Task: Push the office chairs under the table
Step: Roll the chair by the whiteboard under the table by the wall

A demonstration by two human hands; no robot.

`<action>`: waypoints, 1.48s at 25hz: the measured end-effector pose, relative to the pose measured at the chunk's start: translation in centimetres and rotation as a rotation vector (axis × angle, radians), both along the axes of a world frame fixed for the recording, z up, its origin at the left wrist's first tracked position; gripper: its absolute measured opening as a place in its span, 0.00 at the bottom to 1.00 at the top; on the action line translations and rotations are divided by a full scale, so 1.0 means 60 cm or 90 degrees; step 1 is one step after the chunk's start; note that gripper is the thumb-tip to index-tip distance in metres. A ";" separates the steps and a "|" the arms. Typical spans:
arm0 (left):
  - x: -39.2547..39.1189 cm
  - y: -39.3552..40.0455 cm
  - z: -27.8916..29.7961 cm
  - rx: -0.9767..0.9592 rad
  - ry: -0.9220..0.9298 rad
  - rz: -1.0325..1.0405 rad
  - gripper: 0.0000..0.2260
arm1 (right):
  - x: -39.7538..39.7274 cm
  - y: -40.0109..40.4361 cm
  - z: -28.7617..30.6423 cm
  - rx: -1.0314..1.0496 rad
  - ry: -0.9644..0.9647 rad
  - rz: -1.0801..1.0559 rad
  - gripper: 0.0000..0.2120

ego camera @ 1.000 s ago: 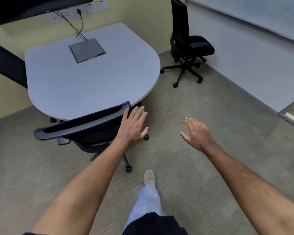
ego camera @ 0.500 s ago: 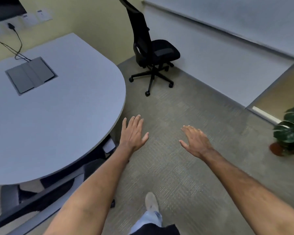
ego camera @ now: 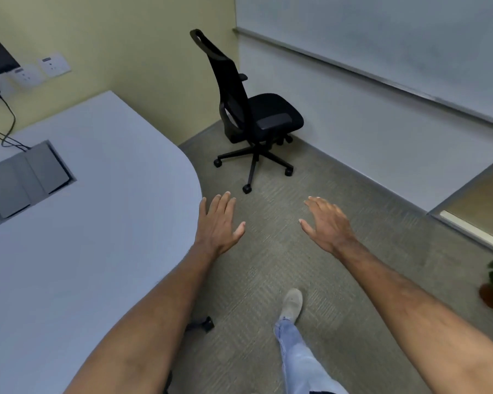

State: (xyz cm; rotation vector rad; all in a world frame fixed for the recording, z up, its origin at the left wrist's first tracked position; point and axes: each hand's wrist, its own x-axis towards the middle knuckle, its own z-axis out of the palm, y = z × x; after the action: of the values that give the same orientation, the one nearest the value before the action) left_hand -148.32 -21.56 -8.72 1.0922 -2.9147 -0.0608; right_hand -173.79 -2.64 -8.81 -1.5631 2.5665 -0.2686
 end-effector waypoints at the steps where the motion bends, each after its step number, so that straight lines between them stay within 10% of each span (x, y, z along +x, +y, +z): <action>1: -0.027 -0.030 0.001 -0.003 0.001 0.006 0.34 | -0.027 -0.032 -0.003 -0.007 -0.003 0.002 0.30; 22: -0.454 -0.747 0.051 -0.051 -0.014 0.129 0.35 | -0.476 -0.778 0.022 -0.073 -0.022 0.108 0.30; 37: -0.697 -1.290 0.120 -0.020 0.054 0.123 0.32 | -0.530 -1.312 0.094 -0.146 -0.112 0.151 0.34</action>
State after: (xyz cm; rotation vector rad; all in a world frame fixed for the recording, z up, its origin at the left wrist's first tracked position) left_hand -190.15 -98.98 -1.50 1.3250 -2.7130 -0.0545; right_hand -205.62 -81.36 -3.14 -1.8092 2.2567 -0.6614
